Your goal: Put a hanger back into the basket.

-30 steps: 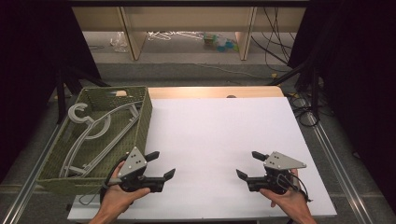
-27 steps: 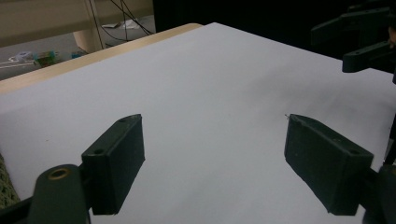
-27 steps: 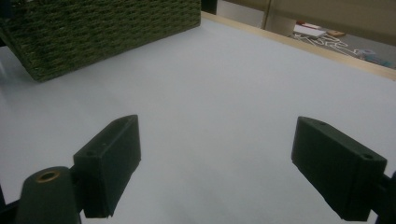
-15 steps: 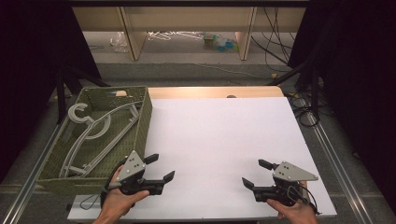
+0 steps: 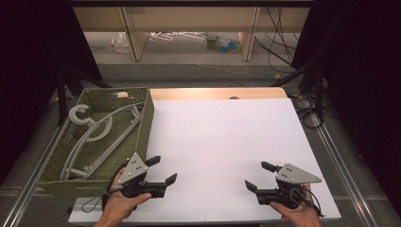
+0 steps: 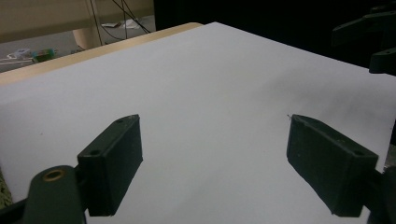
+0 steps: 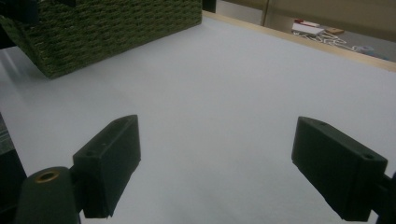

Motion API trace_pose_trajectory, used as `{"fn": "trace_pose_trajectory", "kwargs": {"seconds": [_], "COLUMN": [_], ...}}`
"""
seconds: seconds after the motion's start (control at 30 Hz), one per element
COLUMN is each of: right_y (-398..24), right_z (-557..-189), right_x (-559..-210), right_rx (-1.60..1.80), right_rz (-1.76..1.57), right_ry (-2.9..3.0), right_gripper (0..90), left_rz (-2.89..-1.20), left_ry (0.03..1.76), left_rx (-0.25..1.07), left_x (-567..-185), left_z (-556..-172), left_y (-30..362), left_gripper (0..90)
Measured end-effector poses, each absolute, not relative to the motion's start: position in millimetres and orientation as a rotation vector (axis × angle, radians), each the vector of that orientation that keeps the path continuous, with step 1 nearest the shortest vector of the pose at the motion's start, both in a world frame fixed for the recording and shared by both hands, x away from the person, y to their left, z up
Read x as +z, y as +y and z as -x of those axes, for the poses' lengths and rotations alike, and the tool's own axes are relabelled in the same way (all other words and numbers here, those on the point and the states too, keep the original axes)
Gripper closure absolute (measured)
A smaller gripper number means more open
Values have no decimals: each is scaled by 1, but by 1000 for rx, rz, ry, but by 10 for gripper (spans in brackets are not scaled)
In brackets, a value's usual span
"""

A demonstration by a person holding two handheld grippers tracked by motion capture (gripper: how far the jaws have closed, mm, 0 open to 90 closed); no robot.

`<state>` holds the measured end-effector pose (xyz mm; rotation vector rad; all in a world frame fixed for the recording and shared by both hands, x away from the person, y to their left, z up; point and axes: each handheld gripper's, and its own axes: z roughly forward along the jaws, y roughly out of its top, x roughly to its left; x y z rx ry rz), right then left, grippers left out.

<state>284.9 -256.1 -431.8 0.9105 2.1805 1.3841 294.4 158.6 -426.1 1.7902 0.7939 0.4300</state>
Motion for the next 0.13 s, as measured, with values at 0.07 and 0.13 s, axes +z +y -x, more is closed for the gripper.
{"fn": "trace_pose_trajectory", "kwargs": {"seconds": [0.07,0.13], "right_y": [-256,-256], "right_z": [-285,-285], "right_x": [-432,-432], "right_rx": [1386,1384], "right_rz": [-910,-914], "right_ry": [2180,2183], "right_gripper": [164,164], "left_rz": [-1788,-1783], "left_ry": [791,786], "left_rx": [429,426], "left_x": [-426,-426], "left_z": [-294,-295], "left_y": [159,159], "left_gripper": [183,183]}}
